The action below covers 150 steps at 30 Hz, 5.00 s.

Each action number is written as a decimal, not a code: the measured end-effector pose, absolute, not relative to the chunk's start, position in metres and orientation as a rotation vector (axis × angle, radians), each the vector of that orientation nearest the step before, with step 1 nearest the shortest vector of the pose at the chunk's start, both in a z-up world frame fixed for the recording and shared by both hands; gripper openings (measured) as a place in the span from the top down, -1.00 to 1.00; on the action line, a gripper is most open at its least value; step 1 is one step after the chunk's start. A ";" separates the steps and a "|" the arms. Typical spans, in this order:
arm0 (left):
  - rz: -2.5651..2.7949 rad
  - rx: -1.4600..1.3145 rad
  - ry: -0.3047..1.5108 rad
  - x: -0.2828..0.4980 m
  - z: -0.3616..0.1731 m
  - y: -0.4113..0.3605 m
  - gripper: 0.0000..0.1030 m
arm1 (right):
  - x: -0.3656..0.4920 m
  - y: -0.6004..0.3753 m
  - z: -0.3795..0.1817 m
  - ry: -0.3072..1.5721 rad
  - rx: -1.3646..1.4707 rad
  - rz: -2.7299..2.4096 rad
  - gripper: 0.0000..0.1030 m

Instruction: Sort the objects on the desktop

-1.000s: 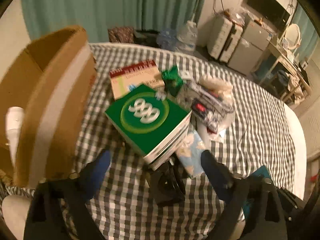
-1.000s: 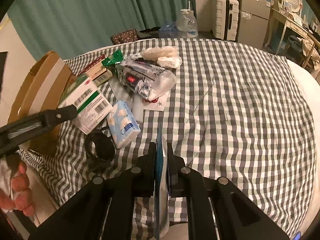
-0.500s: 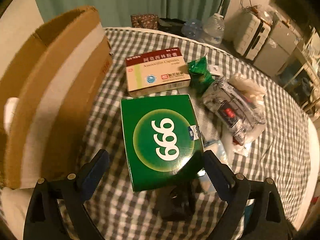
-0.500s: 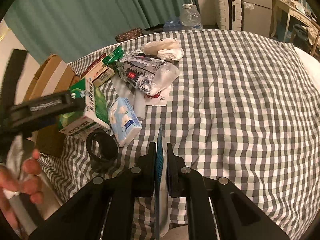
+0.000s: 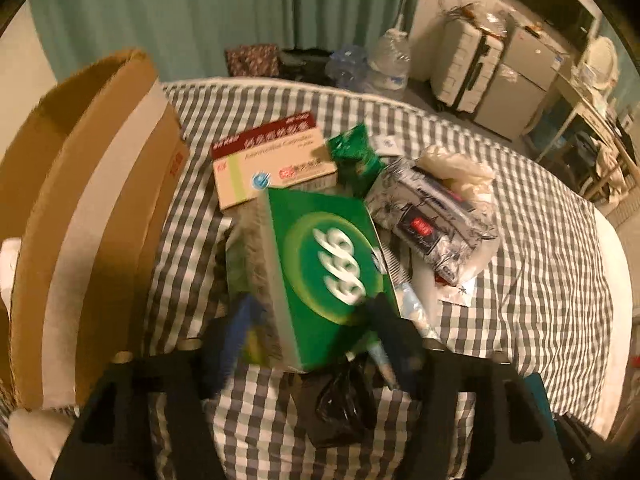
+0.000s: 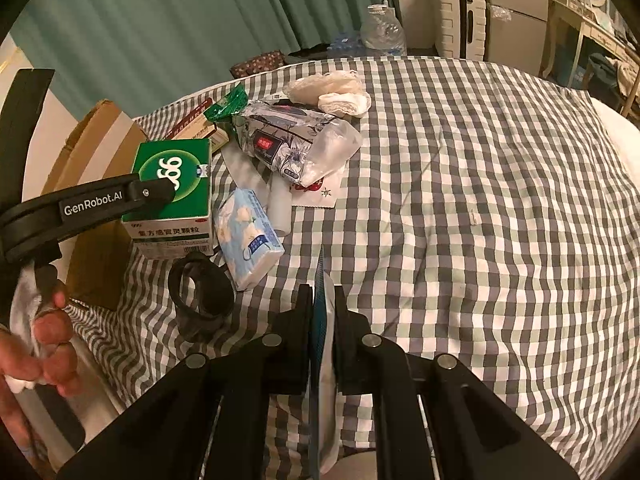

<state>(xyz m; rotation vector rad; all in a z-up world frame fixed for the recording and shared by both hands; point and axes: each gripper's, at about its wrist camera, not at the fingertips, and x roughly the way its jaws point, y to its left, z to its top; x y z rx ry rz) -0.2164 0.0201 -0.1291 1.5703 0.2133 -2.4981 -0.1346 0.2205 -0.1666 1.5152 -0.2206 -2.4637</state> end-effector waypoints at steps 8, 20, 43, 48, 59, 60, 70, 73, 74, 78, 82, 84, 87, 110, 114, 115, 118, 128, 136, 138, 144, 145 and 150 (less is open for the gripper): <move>-2.426 1.567 0.088 -0.226 -0.138 0.040 -0.86 | -0.136 0.224 -0.170 -0.246 1.528 -2.451 0.83; -2.429 1.620 0.056 -0.215 -0.169 0.019 -0.51 | -0.136 0.222 -0.170 -0.242 1.519 -2.453 0.83; -2.785 1.102 0.030 -0.096 0.024 -0.116 -0.51 | -0.084 0.105 0.007 -0.165 1.110 -2.446 0.83; -2.723 1.186 0.102 -0.099 0.005 -0.192 -0.51 | -0.104 0.028 0.019 -0.112 1.063 -2.356 0.83; -2.626 1.332 0.039 -0.113 -0.040 -0.255 -0.66 | -0.174 -0.100 -0.026 -0.158 1.160 -2.175 0.74; -2.629 1.333 0.033 -0.114 -0.041 -0.255 -0.85 | -0.182 -0.103 -0.030 -0.181 1.175 -2.168 0.54; -2.663 1.240 -0.030 -0.099 -0.009 -0.231 -0.96 | -0.174 -0.050 0.006 -0.222 1.034 -2.354 -0.48; -2.721 1.201 -0.024 -0.086 0.006 -0.202 -1.00 | -0.155 -0.007 0.010 -0.182 1.011 -2.474 -0.48; -2.748 1.188 -0.020 -0.085 0.009 -0.187 -1.00 | -0.151 0.007 0.009 -0.171 1.013 -2.514 -0.48; -2.829 1.212 -0.036 -0.082 0.003 -0.125 -1.00 | -0.129 0.074 -0.013 -0.156 1.080 -2.650 -0.48; -2.845 1.327 -0.013 -0.089 -0.035 -0.061 -1.00 | -0.110 0.129 -0.048 -0.165 1.179 -2.714 -0.48; -2.842 1.419 -0.022 -0.095 -0.064 -0.031 -1.00 | -0.107 0.146 -0.063 -0.166 1.220 -2.730 -0.48; -2.791 1.579 -0.019 -0.110 -0.105 -0.003 -1.00 | -0.105 0.175 -0.087 -0.227 1.271 -2.724 -0.48; -2.598 1.636 0.099 -0.158 -0.166 -0.027 0.09 | -0.171 0.166 -0.182 -0.209 1.437 -2.471 -0.48; -2.571 1.614 0.100 -0.158 -0.168 -0.045 0.09 | -0.187 0.151 -0.207 -0.179 1.556 -2.398 -0.44; -2.567 1.617 0.107 -0.158 -0.170 -0.049 0.09 | -0.188 0.148 -0.211 -0.172 1.576 -2.382 -0.21; -2.562 1.631 0.125 -0.156 -0.176 -0.053 0.09 | -0.180 0.142 -0.208 -0.121 1.563 -2.377 0.16; -2.623 1.587 0.073 -0.152 -0.156 -0.049 0.09 | -0.151 0.118 -0.192 0.028 1.501 -2.367 0.62; -2.616 1.615 0.151 -0.154 -0.155 -0.054 0.09 | -0.181 0.106 -0.219 -0.093 1.538 -2.280 0.59; -2.623 1.607 0.136 -0.152 -0.150 -0.053 0.09 | -0.181 0.104 -0.219 -0.066 1.530 -2.293 0.62; -2.704 1.570 0.058 -0.146 -0.122 -0.041 0.09 | -0.174 0.124 -0.198 -0.110 1.476 -2.369 0.64; -2.709 1.567 0.017 -0.144 -0.120 -0.037 0.09 | -0.171 0.132 -0.194 -0.175 1.470 -2.355 0.64; -2.707 1.577 0.009 -0.135 -0.111 -0.033 0.09 | -0.157 0.148 -0.182 -0.236 1.438 -2.385 0.64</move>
